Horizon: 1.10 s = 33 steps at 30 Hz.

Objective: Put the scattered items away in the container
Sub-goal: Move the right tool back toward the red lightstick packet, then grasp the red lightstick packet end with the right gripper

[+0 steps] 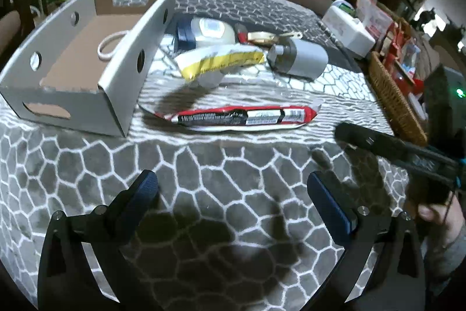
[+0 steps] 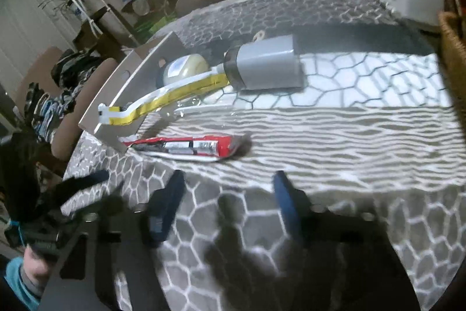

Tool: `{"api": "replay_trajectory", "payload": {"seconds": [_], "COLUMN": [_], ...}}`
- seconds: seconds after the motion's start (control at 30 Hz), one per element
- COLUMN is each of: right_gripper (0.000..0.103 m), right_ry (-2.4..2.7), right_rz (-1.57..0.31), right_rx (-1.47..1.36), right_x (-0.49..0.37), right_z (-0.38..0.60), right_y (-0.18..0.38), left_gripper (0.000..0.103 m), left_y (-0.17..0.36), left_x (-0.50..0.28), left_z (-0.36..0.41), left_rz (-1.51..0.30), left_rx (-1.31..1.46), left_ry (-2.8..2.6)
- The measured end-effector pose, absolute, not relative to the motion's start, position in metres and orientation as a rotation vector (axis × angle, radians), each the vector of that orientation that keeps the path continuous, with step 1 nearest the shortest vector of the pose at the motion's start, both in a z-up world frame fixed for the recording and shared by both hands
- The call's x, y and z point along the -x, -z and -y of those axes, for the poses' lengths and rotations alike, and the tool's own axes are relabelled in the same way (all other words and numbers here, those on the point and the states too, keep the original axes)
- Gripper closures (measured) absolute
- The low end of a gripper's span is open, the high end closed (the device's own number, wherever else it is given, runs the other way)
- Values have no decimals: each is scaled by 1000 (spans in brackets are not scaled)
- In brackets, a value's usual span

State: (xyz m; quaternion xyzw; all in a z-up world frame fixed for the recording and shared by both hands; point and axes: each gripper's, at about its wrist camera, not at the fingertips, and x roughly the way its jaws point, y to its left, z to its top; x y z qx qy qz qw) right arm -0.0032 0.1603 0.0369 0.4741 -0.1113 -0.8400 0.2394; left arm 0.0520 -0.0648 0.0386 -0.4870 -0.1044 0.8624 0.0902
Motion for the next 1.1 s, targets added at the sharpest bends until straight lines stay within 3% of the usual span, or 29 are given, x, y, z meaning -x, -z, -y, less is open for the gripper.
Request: {"api": "replay_trajectory", "payload": {"seconds": [0.17, 0.3, 0.47, 0.97, 1.1], "right_gripper": [52, 80, 88, 94, 86], "right_ry": [2246, 2216, 2164, 2203, 2323], "right_rz": [500, 526, 609, 292, 219], "right_rx": [-1315, -1331, -1331, -1332, -1230], "right_x": [29, 38, 33, -50, -47], "right_z": [-164, -159, -166, -169, -165], "right_y": [-21, -12, -11, -33, -51], "left_gripper": [0, 0, 0, 0, 0], "left_y": [-27, -25, -21, -22, -21], "left_x": [-49, -46, -44, -47, -48], "left_z": [64, 66, 70, 97, 92], "left_rz": [299, 340, 362, 585, 546], "left_rx": [1487, 1491, 1512, 1505, 1517], "left_ry": [-2559, -2551, -2561, -2561, -2563]}}
